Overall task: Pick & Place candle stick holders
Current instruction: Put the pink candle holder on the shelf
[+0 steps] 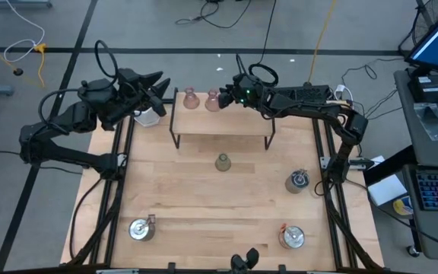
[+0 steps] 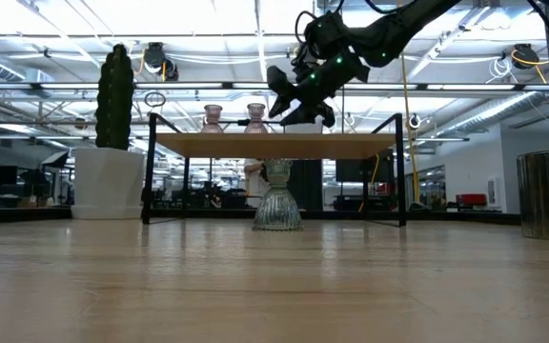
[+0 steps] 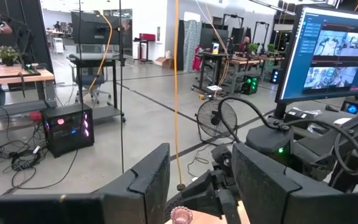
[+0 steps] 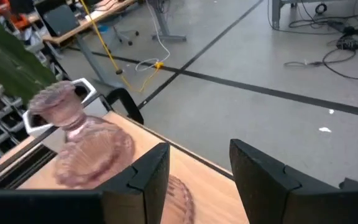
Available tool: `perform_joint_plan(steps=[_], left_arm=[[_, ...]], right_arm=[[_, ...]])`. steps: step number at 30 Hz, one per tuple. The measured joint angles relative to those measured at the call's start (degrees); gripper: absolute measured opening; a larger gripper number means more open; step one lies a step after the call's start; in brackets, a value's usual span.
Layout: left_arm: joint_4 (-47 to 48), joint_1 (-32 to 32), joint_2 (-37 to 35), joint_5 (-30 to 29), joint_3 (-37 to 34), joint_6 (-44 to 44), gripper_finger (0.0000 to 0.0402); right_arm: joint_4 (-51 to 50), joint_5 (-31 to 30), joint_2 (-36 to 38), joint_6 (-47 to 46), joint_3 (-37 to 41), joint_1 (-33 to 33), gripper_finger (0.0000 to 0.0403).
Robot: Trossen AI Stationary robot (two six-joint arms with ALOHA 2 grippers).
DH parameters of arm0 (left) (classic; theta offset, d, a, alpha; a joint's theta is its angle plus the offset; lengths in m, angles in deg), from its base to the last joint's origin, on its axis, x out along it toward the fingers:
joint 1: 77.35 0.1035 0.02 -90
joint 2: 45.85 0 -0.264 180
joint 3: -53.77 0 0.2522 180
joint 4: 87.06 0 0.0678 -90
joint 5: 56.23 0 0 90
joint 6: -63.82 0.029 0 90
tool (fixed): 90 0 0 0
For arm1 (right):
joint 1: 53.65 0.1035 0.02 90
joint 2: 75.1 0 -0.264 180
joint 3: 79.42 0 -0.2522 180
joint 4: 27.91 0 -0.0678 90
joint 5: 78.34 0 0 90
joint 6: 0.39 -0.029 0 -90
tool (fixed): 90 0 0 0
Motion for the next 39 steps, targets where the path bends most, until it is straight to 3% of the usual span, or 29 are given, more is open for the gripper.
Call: perform_joint_plan(steps=[12, 39], left_arm=[[-0.1, 0.0, -1.0, 0.0, 0.0, 1.0, 0.0170], [-0.1, 0.0, -1.0, 0.0, 0.0, 1.7, 0.0170]], right_arm=[[-7.2, 4.6, 0.6, -0.1, 0.0, 0.8, 0.0160], [-0.1, 6.1, 0.6, 0.1, 0.0, 1.6, 0.0160]])
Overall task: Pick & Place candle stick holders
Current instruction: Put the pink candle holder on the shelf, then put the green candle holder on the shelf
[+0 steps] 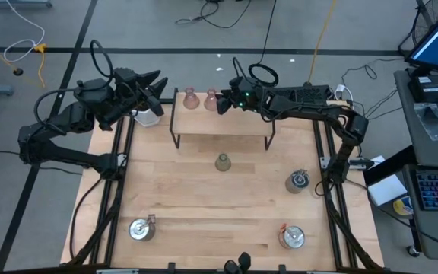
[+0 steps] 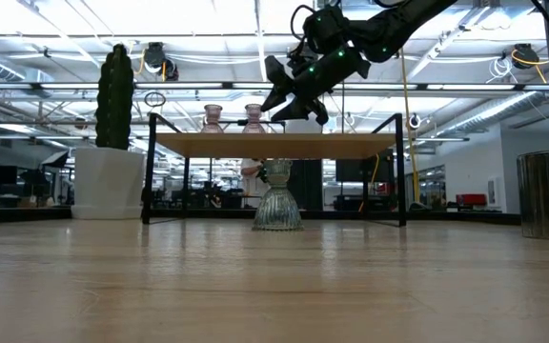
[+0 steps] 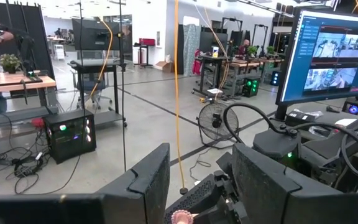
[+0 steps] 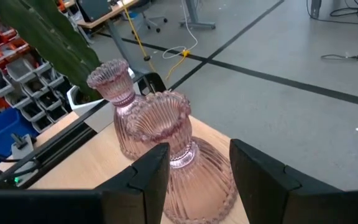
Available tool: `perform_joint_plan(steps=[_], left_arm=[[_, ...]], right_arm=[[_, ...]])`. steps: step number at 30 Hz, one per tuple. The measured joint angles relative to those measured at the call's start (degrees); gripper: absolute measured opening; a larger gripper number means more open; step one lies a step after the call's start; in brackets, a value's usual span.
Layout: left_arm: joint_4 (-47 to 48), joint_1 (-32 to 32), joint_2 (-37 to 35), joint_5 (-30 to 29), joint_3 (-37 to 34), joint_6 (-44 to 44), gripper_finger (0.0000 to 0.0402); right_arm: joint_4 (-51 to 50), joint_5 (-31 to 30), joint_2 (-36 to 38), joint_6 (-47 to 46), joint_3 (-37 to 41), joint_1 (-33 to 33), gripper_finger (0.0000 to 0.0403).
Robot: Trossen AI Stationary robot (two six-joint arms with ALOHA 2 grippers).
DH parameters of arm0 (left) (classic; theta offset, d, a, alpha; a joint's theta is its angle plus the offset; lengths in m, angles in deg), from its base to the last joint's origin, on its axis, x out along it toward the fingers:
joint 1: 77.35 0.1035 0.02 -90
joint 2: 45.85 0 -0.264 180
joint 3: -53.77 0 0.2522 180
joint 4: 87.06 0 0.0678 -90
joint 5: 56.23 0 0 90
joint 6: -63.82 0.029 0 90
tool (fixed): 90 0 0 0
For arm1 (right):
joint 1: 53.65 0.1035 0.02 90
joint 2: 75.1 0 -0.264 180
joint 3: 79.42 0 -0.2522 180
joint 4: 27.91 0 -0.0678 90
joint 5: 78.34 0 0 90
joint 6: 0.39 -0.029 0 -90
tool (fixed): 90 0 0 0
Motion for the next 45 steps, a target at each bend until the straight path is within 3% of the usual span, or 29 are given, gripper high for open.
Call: perform_joint_plan(steps=[37, 40, 45], left_arm=[[0.0, 0.0, 0.0, -1.0, 0.0, 0.0, 0.0170], [0.0, 0.0, 0.0, -1.0, 0.0, 0.0, 0.0170], [1.6, -0.4, 0.0, 0.8, 0.0, -0.1, 0.0170]], right_arm=[[1.9, 0.0, -1.2, 0.3, 0.0, 0.1, 0.0160], [-0.3, 2.1, -0.7, 0.2, 0.0, 0.6, 0.0160], [-10.0, 11.3, 3.6, 1.0, 0.0, 2.6, 0.0160]])
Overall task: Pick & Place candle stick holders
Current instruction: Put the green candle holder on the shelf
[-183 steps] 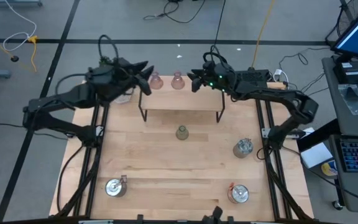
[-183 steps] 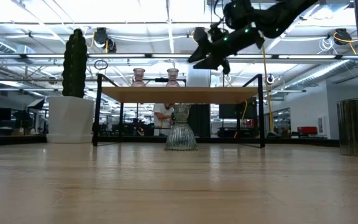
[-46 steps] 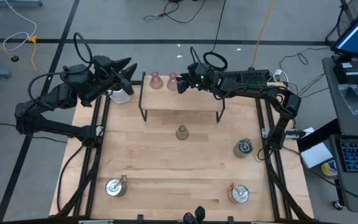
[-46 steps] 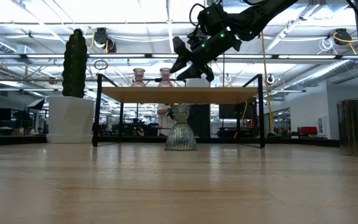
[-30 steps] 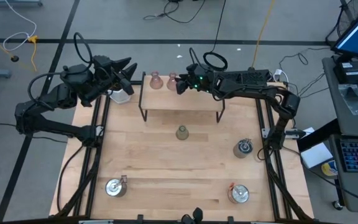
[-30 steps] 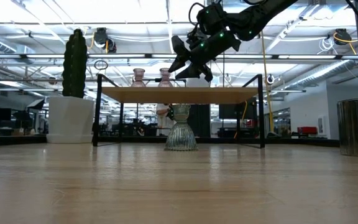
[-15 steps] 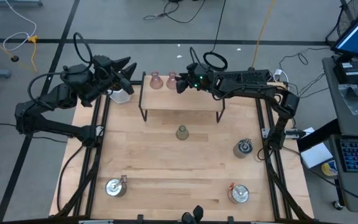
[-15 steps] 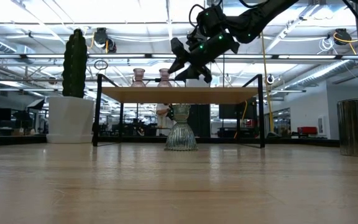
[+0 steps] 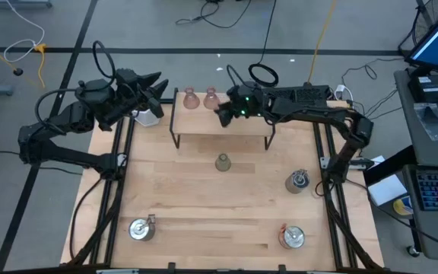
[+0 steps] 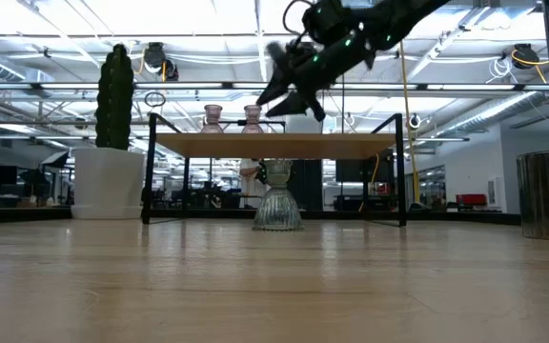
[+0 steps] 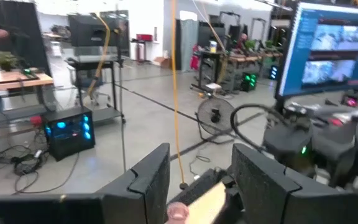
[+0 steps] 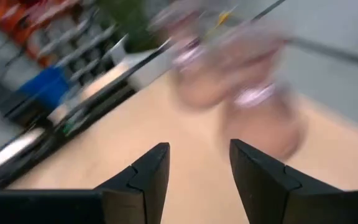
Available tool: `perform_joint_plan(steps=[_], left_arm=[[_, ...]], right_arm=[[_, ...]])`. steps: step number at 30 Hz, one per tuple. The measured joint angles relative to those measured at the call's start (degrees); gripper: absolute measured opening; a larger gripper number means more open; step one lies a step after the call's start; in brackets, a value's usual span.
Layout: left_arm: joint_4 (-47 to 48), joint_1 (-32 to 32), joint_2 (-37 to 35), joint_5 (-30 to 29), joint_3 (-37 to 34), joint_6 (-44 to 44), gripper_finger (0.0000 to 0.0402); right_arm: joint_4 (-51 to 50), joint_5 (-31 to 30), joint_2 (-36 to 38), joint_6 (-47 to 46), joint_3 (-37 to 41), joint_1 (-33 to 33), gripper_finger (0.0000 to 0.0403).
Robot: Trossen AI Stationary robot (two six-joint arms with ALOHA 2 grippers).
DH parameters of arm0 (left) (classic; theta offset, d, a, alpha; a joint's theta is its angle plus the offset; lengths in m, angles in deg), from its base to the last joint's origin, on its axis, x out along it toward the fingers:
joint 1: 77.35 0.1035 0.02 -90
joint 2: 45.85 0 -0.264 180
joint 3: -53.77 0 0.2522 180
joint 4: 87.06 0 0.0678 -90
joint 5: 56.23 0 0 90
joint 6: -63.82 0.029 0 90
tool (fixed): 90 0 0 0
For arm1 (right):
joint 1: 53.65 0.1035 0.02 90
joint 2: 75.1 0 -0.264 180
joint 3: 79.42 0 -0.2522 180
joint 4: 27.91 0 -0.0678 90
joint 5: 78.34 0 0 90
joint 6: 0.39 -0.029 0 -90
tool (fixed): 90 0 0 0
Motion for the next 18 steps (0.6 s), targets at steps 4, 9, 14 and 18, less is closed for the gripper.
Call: perform_joint_plan(steps=[4, 9, 14, 18], left_arm=[[3.0, -1.2, 0.1, 3.6, 0.0, 0.0, 0.0170], [4.0, -3.2, 1.3, 6.1, 0.0, 2.1, 0.0170], [4.3, -6.2, 4.2, 6.3, 0.0, 4.7, 0.0170], [6.0, -8.4, 7.1, 6.4, 0.0, 5.3, 0.0170]], right_arm=[[-15.4, 2.1, 5.8, 4.7, 0.0, 1.2, 0.0160], [-30.5, -2.2, 13.9, 9.7, 0.0, 2.2, 0.0160], [-39.3, -9.1, 21.7, 10.8, 0.9, 3.2, 0.0160], [-38.9, -11.6, 29.1, 10.7, 6.2, 3.6, 0.0160]])
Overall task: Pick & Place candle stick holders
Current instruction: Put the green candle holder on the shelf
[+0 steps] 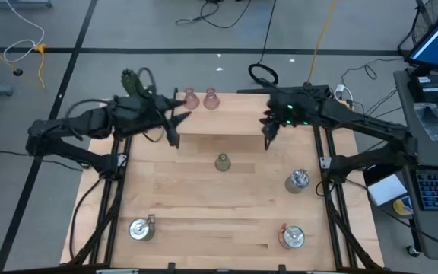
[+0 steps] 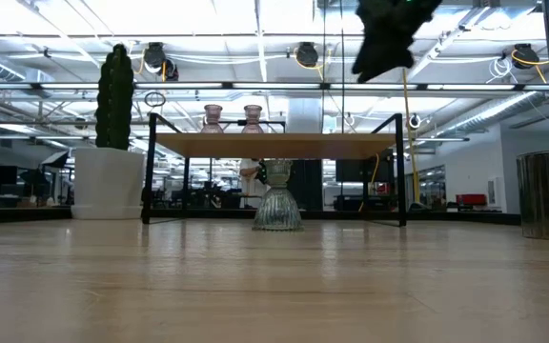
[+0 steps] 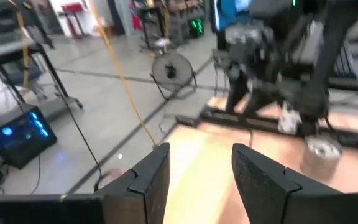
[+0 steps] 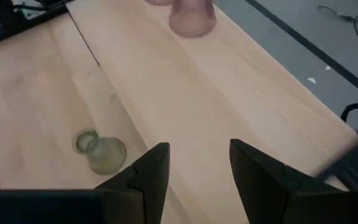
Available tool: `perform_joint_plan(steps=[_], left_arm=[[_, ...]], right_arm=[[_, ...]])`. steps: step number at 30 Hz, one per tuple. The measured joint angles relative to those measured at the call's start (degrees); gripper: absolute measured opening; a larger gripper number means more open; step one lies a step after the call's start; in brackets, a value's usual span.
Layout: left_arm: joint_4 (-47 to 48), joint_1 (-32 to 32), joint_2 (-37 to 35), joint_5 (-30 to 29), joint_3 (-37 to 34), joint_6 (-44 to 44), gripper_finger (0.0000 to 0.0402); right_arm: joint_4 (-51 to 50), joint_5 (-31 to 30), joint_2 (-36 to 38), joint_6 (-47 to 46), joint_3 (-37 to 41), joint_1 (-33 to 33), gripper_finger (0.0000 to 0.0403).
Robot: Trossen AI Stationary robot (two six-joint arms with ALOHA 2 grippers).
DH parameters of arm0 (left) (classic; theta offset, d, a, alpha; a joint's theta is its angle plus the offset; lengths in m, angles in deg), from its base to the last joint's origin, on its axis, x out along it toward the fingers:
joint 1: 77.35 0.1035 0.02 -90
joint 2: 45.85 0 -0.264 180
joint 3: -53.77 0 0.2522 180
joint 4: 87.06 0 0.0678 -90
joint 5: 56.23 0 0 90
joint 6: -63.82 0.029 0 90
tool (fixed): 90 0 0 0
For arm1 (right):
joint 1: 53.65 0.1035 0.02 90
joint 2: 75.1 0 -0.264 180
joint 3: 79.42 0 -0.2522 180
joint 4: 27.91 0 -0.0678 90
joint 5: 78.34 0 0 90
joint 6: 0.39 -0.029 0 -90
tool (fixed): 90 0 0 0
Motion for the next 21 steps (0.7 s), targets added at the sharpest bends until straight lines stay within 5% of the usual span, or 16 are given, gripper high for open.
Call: perform_joint_plan(steps=[12, 21], left_arm=[[-7.4, -8.5, 13.3, 0.8, 0.0, -5.7, 0.0170], [-13.6, -9.5, 25.5, 1.2, 0.0, -18.2, 0.0170]], right_arm=[[13.6, 1.6, 26.8, -3.7, 26.7, 0.0, 0.0160], [16.7, 9.4, 41.3, -6.2, 34.6, 0.0, 0.0160]])
